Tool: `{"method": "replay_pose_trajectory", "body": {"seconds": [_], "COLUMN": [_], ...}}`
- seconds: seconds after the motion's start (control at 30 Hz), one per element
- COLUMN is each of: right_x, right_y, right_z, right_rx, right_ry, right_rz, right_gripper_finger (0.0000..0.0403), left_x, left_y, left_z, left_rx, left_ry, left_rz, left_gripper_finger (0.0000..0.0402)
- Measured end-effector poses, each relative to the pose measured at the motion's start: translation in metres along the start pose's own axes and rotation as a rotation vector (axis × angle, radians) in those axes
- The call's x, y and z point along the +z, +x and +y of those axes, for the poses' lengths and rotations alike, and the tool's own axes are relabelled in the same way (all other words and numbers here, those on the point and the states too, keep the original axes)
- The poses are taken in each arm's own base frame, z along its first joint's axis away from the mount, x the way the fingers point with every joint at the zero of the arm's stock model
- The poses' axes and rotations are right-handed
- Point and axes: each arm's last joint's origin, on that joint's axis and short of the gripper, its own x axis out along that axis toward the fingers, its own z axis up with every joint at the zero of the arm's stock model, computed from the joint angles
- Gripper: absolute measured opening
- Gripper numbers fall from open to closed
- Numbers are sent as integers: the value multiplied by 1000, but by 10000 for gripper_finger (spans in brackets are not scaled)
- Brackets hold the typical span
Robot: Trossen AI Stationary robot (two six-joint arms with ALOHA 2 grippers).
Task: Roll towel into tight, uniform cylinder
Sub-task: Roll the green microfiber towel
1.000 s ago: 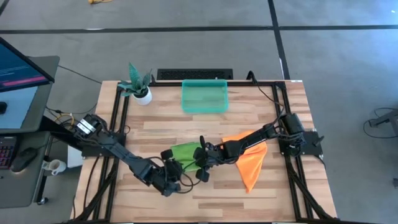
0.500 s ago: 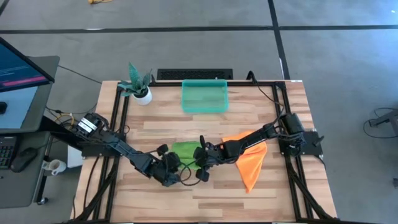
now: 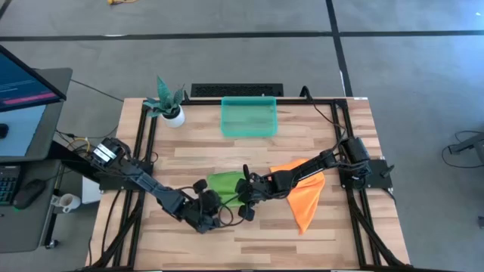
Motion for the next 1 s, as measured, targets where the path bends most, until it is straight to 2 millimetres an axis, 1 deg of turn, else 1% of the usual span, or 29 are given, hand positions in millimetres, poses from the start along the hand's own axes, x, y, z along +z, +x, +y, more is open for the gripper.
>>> {"method": "replay_pose_trajectory", "body": {"seconds": [0.13, 0.23, 0.4, 0.57, 0.7, 1.0], "right_x": [0, 0, 0, 0, -1, -1], "right_y": [0, 0, 0, 0, 0, 0], "right_z": [0, 0, 0, 0, 0, -1], "right_rx": [1, 1, 1, 0, -4, -6], "right_ry": [0, 0, 0, 0, 0, -1], "right_rz": [0, -1, -1, 0, 7, 10], "right_gripper_finger": [13, 13, 16, 13, 14, 14], "left_x": [8, 9, 9, 4, 3, -9], "left_y": [-7, -11, -11, -2, 1, 15], "left_z": [-9, -15, -15, -8, -6, 15], "left_rx": [-6, -9, -12, -38, -81, -44], "left_ry": [32, 93, 148, 135, 129, 57], "left_rz": [-48, -76, -74, -34, -39, 32], "left_gripper_finger": [95, 95, 95, 95, 95, 95]}}
